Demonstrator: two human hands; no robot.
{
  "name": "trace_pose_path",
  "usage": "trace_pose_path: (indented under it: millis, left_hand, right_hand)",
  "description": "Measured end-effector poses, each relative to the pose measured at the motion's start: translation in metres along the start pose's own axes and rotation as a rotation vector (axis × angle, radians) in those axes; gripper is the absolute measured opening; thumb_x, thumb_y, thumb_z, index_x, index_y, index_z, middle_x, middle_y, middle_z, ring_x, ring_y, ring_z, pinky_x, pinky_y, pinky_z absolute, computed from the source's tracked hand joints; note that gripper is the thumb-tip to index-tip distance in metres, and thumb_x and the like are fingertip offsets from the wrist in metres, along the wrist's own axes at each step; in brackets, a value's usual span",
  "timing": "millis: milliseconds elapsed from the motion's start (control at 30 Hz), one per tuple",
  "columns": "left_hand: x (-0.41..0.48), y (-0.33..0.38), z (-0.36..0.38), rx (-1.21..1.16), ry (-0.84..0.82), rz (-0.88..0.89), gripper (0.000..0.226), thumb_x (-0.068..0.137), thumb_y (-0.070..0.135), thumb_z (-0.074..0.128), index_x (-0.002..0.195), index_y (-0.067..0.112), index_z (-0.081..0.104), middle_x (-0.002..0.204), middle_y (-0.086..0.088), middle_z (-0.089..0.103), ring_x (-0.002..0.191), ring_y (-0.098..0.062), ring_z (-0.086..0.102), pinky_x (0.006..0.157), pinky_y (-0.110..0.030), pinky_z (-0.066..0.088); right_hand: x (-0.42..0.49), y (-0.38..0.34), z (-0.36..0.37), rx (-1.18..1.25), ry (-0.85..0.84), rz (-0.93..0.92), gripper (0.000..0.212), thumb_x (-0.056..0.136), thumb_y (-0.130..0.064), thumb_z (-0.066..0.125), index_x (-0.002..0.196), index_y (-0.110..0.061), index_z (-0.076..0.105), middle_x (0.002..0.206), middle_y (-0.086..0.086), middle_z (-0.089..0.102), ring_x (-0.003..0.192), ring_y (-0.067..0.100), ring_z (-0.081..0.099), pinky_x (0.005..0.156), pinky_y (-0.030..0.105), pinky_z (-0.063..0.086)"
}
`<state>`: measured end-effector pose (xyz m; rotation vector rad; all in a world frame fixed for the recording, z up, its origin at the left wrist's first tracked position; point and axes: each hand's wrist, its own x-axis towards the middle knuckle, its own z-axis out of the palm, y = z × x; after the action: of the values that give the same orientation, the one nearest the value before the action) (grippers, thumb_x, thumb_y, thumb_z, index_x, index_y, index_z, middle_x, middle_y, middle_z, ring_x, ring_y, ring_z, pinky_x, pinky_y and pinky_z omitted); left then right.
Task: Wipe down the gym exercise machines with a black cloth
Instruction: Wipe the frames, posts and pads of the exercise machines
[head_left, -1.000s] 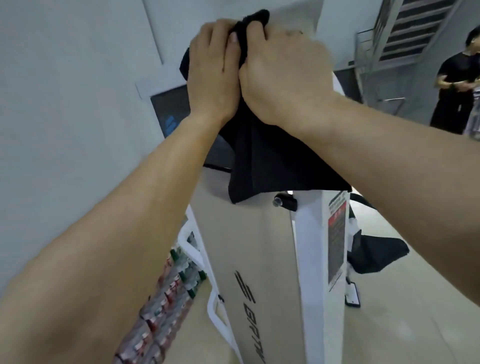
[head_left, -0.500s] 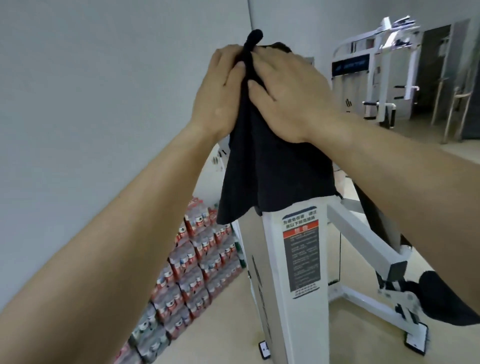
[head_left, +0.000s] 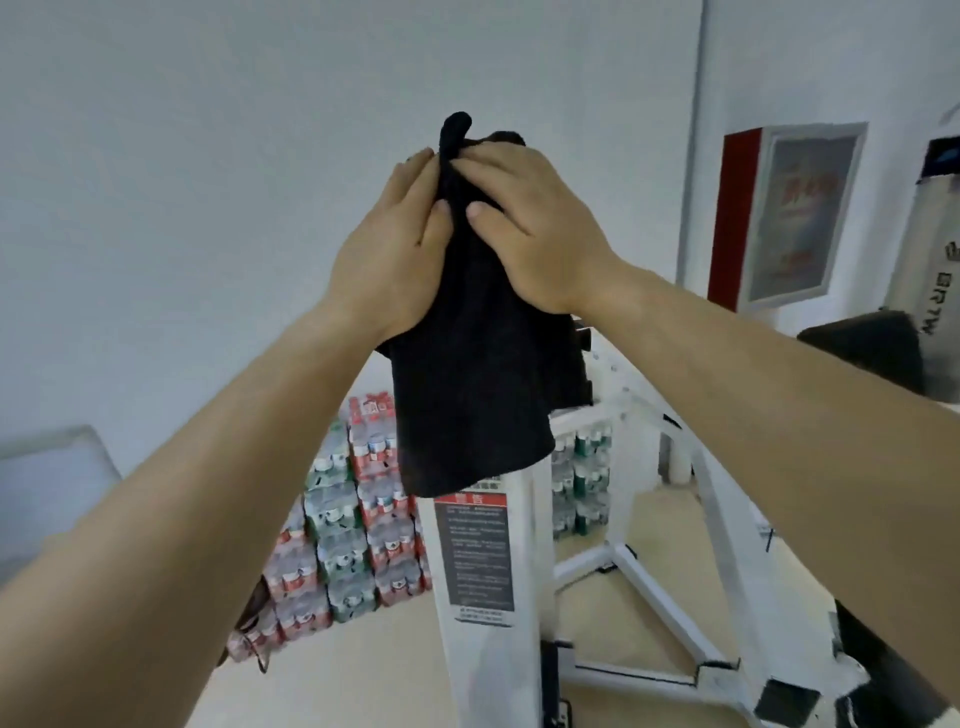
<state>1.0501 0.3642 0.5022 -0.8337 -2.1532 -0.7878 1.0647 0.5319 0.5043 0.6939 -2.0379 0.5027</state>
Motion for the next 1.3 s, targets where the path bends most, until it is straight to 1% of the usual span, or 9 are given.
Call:
trace_pose_path:
  millis: [100,233,433,667,733,867,1000,1133,1300]
  left_hand:
    - [-0.013,0.021,0.011,0.136,0.085,-0.141,0.051,0.108,0.027,0.024,0.159,0.023,0.020,0.166,0.005,0.016,0.154,-0.015,0.007,0.123,-0.033,0.014]
    - [-0.013,0.036,0.019,0.280,0.138,-0.237,0.051,0.108,0.028,0.021,0.159,0.025,0.020,0.166,0.009,0.017,0.154,-0.014,0.003,0.125,-0.040,0.006]
    - [-0.002,0.048,0.028,0.330,0.191,-0.289,0.052,0.105,0.028,0.022,0.157,0.027,0.026,0.163,0.012,0.024,0.152,-0.007,0.010,0.123,-0.034,0.006]
    - [0.019,0.065,0.030,0.305,0.139,-0.385,0.061,0.095,0.038,0.017,0.153,0.032,0.034,0.157,0.014,0.035,0.148,-0.008,0.026,0.123,-0.043,0.012]
    - [0.026,0.074,0.032,0.295,0.133,-0.406,0.051,0.102,0.031,0.021,0.147,0.029,0.044,0.150,0.016,0.043,0.143,-0.006,0.033,0.123,-0.042,0.013]
    - [0.041,0.094,0.040,0.308,0.174,-0.524,0.038,0.107,0.026,0.028,0.129,0.025,0.059,0.124,0.011,0.060,0.120,-0.012,0.052,0.114,-0.040,0.031]
    - [0.065,0.105,0.059,0.668,0.163,-0.594,0.041,0.108,0.036,0.025,0.113,0.014,0.060,0.097,0.002,0.064,0.093,-0.022,0.058,0.085,-0.039,0.045]
    - [0.093,0.096,0.082,1.260,0.124,-0.428,0.042,0.109,0.037,0.021,0.093,0.009,0.049,0.077,-0.006,0.053,0.061,-0.027,0.042,0.062,-0.039,0.031]
    - [0.126,0.088,0.099,1.531,0.044,-0.374,0.040,0.109,0.038,0.020,0.085,0.012,0.039,0.059,-0.001,0.032,0.047,-0.020,0.024,0.052,-0.036,0.023]
  right_hand:
    - [0.000,0.016,0.005,0.047,0.061,-0.099,0.049,0.096,-0.029,0.034,0.133,-0.007,0.058,0.137,0.003,0.056,0.132,0.020,0.044,0.114,0.023,0.025]
    - [0.005,0.034,0.016,0.096,0.215,-0.227,0.044,0.096,-0.025,0.035,0.122,-0.004,0.064,0.125,0.005,0.063,0.121,0.025,0.051,0.108,0.038,0.037]
    - [0.020,0.053,0.028,0.245,0.378,-0.383,0.041,0.096,-0.025,0.034,0.108,-0.001,0.065,0.106,0.008,0.064,0.098,0.026,0.056,0.094,0.040,0.041]
    - [0.040,0.080,0.034,0.285,0.369,-0.434,0.042,0.098,-0.030,0.030,0.108,-0.005,0.063,0.102,0.005,0.060,0.092,0.023,0.053,0.090,0.038,0.038]
    - [0.046,0.088,0.036,0.309,0.363,-0.431,0.041,0.099,-0.031,0.030,0.108,-0.008,0.062,0.102,0.004,0.059,0.092,0.021,0.051,0.088,0.036,0.037]
    - [0.059,0.108,0.041,0.380,0.357,-0.434,0.039,0.101,-0.033,0.030,0.110,-0.011,0.062,0.103,0.002,0.058,0.091,0.019,0.049,0.085,0.034,0.036]
    - [0.076,0.135,0.051,0.455,0.345,-0.457,0.041,0.103,-0.034,0.030,0.110,-0.011,0.062,0.102,0.002,0.060,0.087,0.020,0.051,0.080,0.035,0.039]
    - [0.091,0.169,0.060,0.410,0.330,-0.471,0.044,0.105,-0.035,0.027,0.109,-0.010,0.062,0.100,0.004,0.062,0.083,0.023,0.053,0.074,0.037,0.041]
    - [0.105,0.208,0.075,0.425,0.306,-0.452,0.047,0.105,-0.036,0.023,0.102,-0.009,0.061,0.093,0.005,0.061,0.078,0.025,0.051,0.070,0.039,0.040]
